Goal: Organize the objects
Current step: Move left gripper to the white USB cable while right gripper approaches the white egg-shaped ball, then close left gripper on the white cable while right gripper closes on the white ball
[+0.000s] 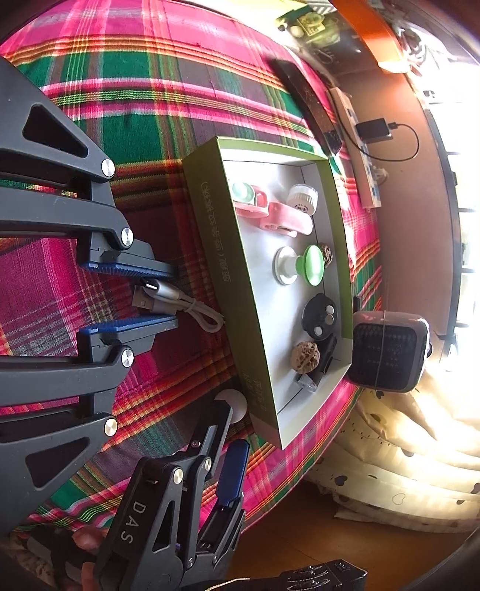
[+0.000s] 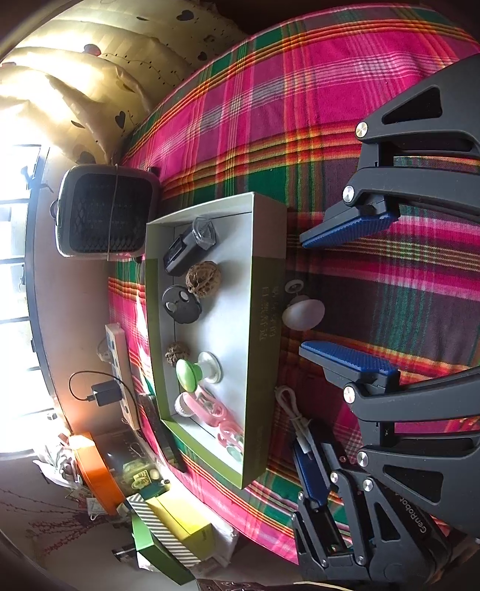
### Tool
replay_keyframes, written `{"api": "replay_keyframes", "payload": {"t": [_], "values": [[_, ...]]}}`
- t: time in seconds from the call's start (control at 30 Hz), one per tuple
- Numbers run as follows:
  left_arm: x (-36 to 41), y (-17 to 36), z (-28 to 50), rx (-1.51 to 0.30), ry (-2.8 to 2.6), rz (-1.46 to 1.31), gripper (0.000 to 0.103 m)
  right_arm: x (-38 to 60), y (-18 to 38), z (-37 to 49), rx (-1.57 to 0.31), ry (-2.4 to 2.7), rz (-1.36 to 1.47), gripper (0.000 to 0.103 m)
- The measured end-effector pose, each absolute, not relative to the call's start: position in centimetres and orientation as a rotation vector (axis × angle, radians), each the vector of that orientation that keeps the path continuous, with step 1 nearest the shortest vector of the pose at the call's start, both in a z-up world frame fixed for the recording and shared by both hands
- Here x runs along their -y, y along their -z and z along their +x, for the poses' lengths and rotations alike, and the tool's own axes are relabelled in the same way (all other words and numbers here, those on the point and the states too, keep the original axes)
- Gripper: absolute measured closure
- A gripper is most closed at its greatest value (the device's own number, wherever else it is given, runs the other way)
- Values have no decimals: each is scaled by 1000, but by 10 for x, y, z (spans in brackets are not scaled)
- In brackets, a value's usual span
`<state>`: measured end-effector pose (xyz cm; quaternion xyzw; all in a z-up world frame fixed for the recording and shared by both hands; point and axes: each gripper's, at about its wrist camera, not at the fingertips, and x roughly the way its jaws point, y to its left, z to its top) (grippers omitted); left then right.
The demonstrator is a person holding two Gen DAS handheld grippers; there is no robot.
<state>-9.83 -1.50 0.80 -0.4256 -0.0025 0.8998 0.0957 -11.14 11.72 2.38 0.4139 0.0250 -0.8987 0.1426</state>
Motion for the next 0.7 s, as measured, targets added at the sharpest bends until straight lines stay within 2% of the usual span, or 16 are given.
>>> {"api": "replay_keyframes", "payload": {"t": [0.7], "values": [[23, -7, -99, 87, -2645, -1248, 84, -107, -17, -124, -119, 2642, 1270, 50]]}}
